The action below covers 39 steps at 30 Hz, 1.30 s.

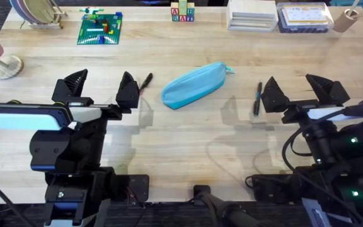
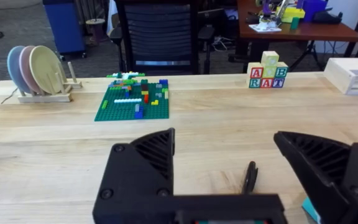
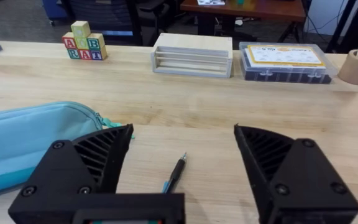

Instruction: Unzip the bag, pick up the pens from the table one at a time and place them inside, then zip the bag closed.

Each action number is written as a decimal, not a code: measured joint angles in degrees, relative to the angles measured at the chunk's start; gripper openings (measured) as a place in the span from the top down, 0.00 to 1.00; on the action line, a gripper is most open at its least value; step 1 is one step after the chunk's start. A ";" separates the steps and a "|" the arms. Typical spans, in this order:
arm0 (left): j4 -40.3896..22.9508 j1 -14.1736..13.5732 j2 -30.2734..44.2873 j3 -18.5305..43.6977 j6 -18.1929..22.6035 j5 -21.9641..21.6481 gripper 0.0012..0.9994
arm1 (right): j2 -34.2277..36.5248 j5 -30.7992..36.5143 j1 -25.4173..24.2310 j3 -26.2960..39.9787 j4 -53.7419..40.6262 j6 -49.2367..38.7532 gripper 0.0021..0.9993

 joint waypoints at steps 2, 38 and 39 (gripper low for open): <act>0.00 0.00 0.00 0.00 0.04 0.00 0.00 | 0.00 0.00 0.00 0.00 0.00 0.00 0.00; -26.25 0.00 17.20 28.35 0.09 -2.48 0.01 | 9.49 -0.67 0.00 22.65 -15.99 0.02 0.00; -27.46 0.00 18.97 29.92 0.09 -2.58 0.01 | 10.68 -0.68 0.00 24.01 -16.90 0.02 0.00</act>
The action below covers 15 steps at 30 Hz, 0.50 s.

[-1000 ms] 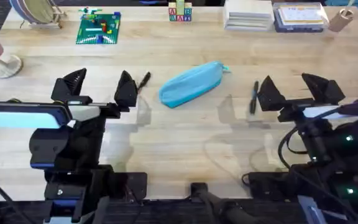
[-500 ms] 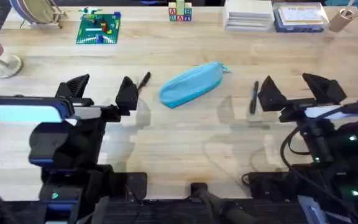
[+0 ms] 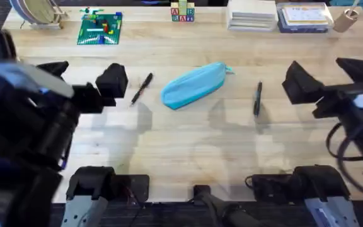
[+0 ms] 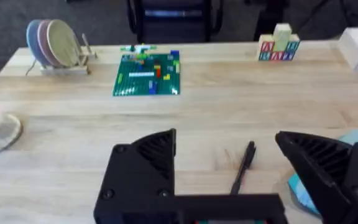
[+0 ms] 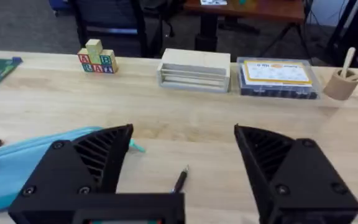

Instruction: Unzip the bag, pick up the pens from the table one at a time and place them inside, then zip the bag closed.

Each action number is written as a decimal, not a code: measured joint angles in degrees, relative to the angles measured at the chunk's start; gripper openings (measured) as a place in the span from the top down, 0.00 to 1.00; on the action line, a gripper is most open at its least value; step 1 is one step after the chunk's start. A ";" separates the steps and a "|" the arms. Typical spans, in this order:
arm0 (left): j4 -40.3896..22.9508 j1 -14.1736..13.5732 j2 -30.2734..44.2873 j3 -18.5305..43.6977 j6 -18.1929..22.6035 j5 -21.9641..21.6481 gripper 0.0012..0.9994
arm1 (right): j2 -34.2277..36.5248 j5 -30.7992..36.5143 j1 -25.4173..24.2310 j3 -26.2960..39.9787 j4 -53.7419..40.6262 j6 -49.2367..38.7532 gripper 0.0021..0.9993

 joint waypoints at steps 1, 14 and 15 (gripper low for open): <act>-1.54 0.00 2.17 1.92 0.00 -0.04 0.01 | 1.63 0.00 0.00 1.92 -1.34 0.00 0.00; -17.98 0.00 24.37 22.59 0.00 -0.48 0.01 | 24.99 -0.20 0.00 24.05 -20.71 0.02 0.00; -18.56 0.00 25.27 23.23 0.00 -0.48 0.01 | 26.79 -0.20 0.00 25.45 -21.69 0.01 0.00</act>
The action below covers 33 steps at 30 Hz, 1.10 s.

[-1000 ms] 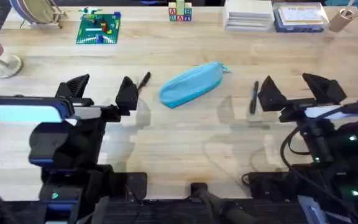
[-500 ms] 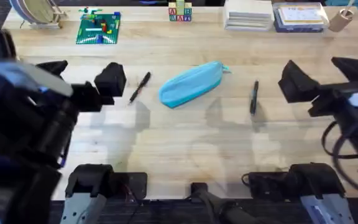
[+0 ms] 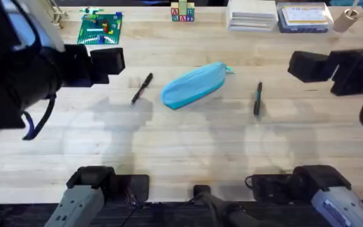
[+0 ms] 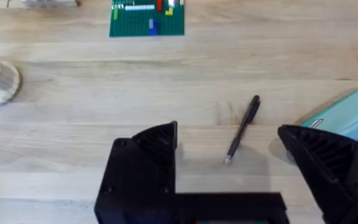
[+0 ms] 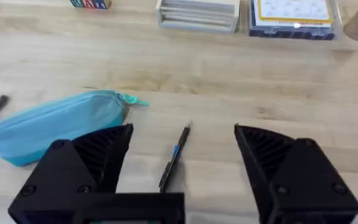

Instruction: Unzip the bag, pick up the pens from the table one at a time and place them inside, then zip the bag closed.

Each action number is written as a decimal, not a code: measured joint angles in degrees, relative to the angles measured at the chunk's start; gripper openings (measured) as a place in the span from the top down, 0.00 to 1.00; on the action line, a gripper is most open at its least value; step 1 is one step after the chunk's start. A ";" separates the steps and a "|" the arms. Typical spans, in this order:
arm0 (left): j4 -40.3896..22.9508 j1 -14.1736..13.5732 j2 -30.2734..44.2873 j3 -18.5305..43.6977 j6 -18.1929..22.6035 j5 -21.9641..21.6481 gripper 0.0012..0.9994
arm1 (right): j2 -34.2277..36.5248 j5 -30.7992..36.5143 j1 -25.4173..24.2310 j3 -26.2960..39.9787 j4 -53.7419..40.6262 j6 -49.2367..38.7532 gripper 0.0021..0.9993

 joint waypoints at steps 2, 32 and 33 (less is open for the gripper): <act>-0.97 0.00 1.83 1.19 0.00 0.02 0.01 | 3.09 0.00 0.00 2.37 -2.02 -0.01 0.00; -6.72 0.00 15.94 3.13 28.58 27.23 0.01 | 23.64 -0.02 0.00 12.33 -9.49 0.16 0.00; -6.68 0.00 16.53 3.13 29.98 28.67 0.00 | 23.64 -0.02 0.00 12.33 -9.49 0.16 0.00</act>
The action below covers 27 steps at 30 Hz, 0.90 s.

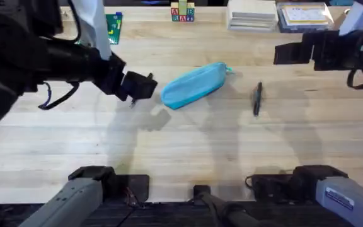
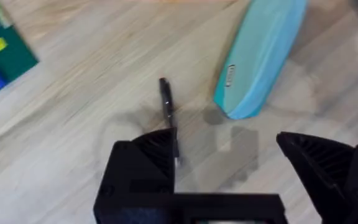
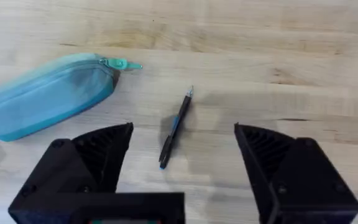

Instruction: Unzip the bag, pick up the pens from the table one at a time and place them inside, then zip the bag closed.

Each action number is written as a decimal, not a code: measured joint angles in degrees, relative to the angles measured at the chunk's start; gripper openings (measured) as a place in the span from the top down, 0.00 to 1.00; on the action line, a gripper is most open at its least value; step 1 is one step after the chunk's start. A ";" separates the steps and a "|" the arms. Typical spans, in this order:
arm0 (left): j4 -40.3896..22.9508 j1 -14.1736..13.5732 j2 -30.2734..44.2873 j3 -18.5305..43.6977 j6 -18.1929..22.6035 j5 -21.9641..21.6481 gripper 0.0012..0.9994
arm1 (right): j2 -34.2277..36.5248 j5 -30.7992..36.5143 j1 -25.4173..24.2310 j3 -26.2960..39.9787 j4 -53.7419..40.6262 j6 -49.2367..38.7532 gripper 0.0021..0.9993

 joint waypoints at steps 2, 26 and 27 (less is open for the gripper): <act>0.00 0.00 1.32 0.00 2.88 3.00 0.01 | 0.00 0.00 0.00 0.00 0.00 0.00 0.00; 5.65 8.83 7.24 -9.69 30.48 28.94 0.00 | 0.00 0.00 0.00 0.00 -0.02 0.00 0.00; 5.79 8.83 7.24 -10.23 31.76 29.18 0.01 | 0.00 0.00 0.00 0.00 -0.02 0.00 0.00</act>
